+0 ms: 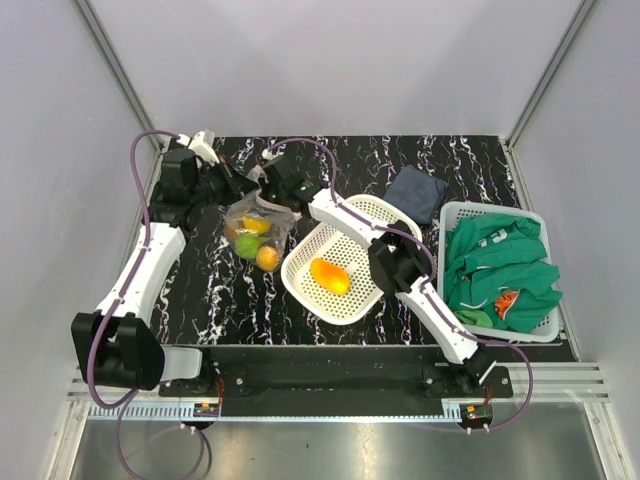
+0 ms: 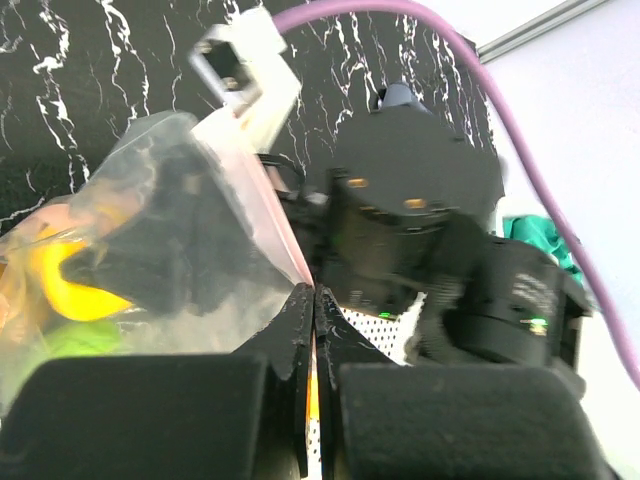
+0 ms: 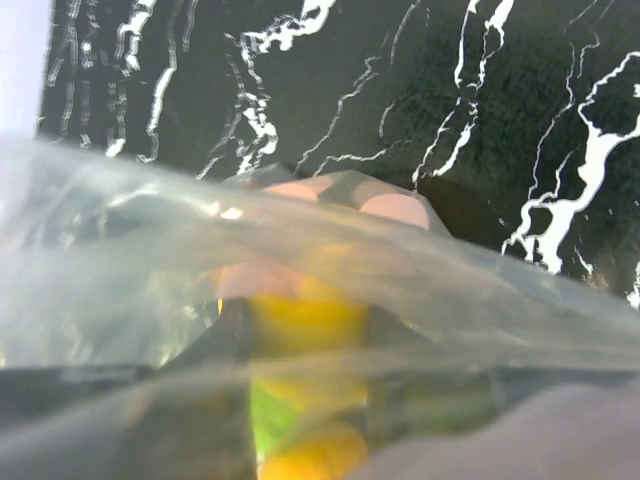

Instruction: Open the zip-top bag and remove the fake food

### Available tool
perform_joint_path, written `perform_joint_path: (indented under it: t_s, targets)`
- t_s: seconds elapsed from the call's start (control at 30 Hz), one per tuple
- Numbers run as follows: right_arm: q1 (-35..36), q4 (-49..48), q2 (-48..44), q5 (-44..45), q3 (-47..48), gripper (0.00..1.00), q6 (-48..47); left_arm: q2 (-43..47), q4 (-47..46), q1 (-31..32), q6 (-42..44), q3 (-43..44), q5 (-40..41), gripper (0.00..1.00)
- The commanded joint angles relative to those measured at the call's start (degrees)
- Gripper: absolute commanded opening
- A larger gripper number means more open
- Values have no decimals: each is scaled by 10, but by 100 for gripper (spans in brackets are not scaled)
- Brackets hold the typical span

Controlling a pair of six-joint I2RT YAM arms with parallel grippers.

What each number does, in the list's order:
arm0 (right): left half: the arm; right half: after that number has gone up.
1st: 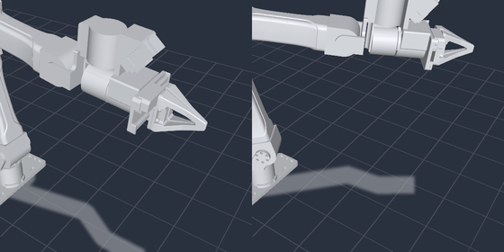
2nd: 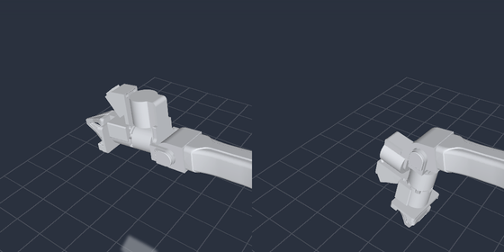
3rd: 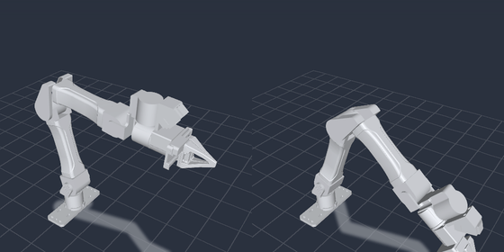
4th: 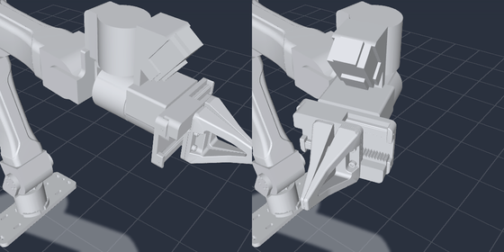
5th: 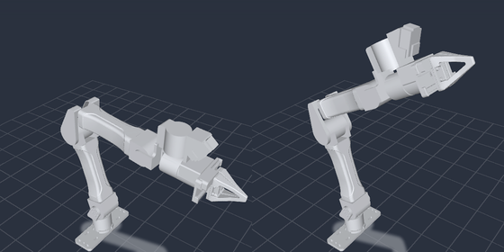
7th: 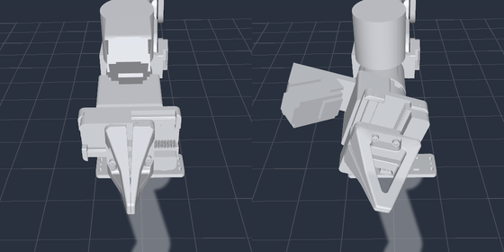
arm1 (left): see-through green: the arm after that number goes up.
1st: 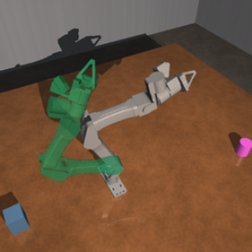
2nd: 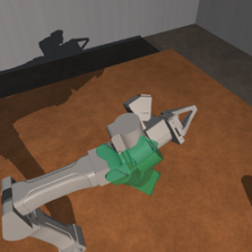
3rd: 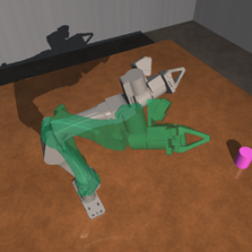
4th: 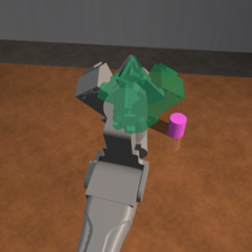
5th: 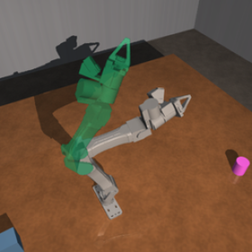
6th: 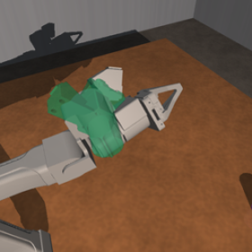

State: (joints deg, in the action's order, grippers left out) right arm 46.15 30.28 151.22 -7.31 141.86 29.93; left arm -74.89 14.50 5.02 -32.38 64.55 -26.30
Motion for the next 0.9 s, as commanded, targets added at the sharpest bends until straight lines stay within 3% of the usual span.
perform_joint_path:
  t_s: [0.0, 0.03, 0.1, 0.53, 0.87]
  targets:
    - [0, 9, -77, -17, -23, 13, -9, 37, -13, -10, 19, 7, 19, 0]
    - [0, 9, -93, -18, -30, 6, -11, 39, -11, -14, 21, 7, 20, 0]
    - [0, 10, -112, -19, -40, 0, -14, 42, -4, -18, 21, 7, 21, 0]
    - [1, -36, -310, -64, -214, 0, -14, 87, 18, -43, 41, -7, 22, 0]
    - [1, -38, -331, -65, -138, 0, -9, 116, 22, -44, 29, -19, -15, 0]
